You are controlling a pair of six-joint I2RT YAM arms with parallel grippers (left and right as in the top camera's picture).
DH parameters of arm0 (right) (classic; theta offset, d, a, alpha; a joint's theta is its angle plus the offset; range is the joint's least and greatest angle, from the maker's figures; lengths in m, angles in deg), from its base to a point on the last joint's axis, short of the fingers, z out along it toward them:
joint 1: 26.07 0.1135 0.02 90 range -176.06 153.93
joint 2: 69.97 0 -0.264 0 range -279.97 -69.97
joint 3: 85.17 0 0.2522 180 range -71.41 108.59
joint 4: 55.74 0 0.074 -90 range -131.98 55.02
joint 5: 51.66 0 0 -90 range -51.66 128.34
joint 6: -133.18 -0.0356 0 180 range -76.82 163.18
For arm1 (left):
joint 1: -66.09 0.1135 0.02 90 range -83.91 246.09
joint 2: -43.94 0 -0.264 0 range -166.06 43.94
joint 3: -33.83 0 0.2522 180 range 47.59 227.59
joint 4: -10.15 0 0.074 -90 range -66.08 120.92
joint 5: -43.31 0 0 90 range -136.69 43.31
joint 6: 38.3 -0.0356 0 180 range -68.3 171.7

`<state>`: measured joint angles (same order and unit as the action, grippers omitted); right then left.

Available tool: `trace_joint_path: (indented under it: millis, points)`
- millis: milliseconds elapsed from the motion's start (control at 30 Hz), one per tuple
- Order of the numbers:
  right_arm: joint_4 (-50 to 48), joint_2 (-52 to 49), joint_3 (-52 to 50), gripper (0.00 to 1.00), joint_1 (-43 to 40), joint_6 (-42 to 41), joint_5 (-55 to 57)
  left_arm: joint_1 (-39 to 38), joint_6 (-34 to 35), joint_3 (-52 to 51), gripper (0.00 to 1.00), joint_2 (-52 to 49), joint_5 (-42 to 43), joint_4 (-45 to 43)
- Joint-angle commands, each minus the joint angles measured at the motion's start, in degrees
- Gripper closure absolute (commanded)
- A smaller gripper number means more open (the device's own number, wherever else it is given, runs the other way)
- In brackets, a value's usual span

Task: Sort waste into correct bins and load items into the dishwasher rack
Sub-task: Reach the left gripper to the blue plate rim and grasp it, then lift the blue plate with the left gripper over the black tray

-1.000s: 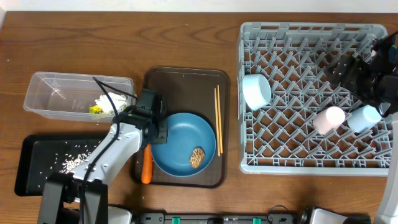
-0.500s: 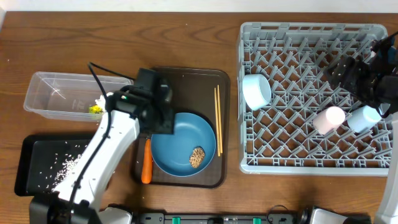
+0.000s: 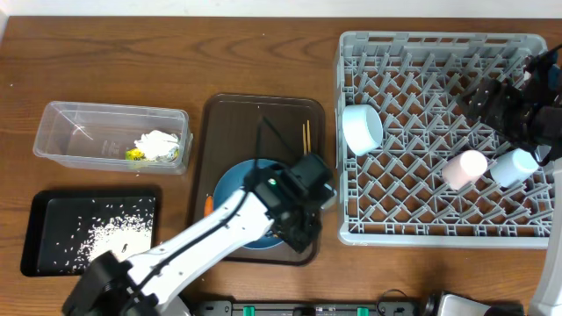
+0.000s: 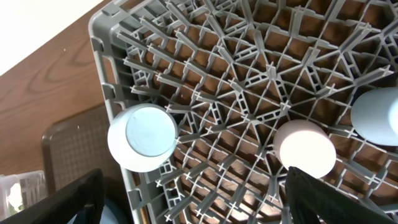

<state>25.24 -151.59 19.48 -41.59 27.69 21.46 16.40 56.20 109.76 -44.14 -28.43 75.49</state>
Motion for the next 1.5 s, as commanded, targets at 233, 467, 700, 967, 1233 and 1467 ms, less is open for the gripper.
trace_joint_path:
  millis: [233,467,700,967,1233,1467]
  points:
    - [-0.11,0.72,0.07,0.14,-0.57,0.98,-0.02,-0.37,-1.51,-2.38,0.53,-10.84,-2.75,-6.21]
    - [0.31,0.72,0.07,0.14,-0.57,1.40,-0.02,-0.37,-1.53,-2.38,0.58,-11.87,-2.95,-6.29]
    - [0.50,0.72,0.07,0.14,-0.57,1.40,0.00,0.87,-1.68,-2.38,0.94,-11.87,-2.93,-6.23]
    - [0.50,0.72,0.07,0.14,-0.57,1.38,-0.02,3.32,-1.66,1.03,0.94,-10.45,-2.93,-1.95]
    - [0.48,0.72,0.07,0.14,-0.57,1.38,-0.02,3.67,-1.44,15.45,0.94,-1.88,-4.09,6.67]
    - [0.48,0.72,0.07,0.14,-0.57,1.38,-0.02,8.07,7.17,20.26,0.94,6.40,-7.85,5.73]
